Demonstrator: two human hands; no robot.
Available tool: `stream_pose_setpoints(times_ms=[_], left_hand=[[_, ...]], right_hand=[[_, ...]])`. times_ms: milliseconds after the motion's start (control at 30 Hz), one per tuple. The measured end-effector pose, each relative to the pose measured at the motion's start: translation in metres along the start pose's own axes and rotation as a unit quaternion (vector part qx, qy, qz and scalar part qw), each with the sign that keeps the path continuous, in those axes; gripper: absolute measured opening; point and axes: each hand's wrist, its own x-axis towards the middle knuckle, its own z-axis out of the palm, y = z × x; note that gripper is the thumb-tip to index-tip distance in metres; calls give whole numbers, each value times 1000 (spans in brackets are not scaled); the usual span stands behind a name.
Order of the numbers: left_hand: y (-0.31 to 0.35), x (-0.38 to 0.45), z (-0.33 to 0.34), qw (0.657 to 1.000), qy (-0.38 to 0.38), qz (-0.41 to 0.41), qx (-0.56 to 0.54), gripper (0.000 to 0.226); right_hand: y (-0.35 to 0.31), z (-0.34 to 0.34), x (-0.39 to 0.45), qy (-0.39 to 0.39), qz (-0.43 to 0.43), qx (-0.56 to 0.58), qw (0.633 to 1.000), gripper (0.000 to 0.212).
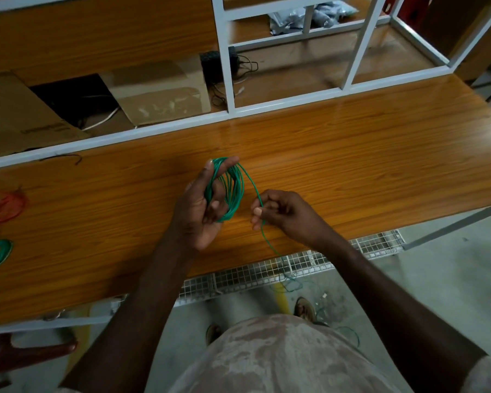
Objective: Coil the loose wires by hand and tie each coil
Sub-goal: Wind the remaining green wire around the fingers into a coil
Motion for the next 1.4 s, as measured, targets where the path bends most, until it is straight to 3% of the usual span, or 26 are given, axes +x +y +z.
stream_pose_setpoints(times_ms=[133,200,267,400,567,733,833,933,1000,1067,1133,1200,1267,1400], left_hand=[[0,-2,-6,999,-14,-16,-31,59],[-1,-7,-6,994,-69,-39,-79,72],[1,-14,1,982,-136,-52,-120,80],[15,-17,20,971,-178,-8,-158,69],[30,0,13,988,-45,121,-85,76],[24,14,-2,964,82,174,182,76],[6,19,-18,908,65,156,383,95],[-13,15,-30,860,21,114,498,81],[-23,14,-30,866,29,101,489,79],[-26,19,-27,906,73,89,408,69],[-21,27,-28,936,116,64,327,82],[-19,31,-32,942,111,57,311,98],[-23,24,-31,933,74,59,348,106],[-34,-2,-20,925,-56,19,375,113]], right_hand=[[3,-5,-1,133,8,19,991,15],[1,-18,5,203,4,34,979,16],[1,-30,14,225,-6,-20,974,17],[4,-15,21,139,-23,-207,968,24],[0,24,-7,23,-2,-180,983,31],[-21,34,-33,-64,17,-108,992,24],[-43,24,-37,-56,8,-64,996,17],[-60,4,-37,-24,-2,-74,997,22],[-69,-11,-40,-31,-15,-99,994,23],[-75,-18,-43,-92,-31,-146,985,22],[-78,-11,-47,-175,-35,-199,964,19],[-79,0,-50,-222,-28,-215,951,18],[-82,1,-47,-192,-27,-186,963,17],[-88,-24,-24,-28,-54,-144,988,19]])
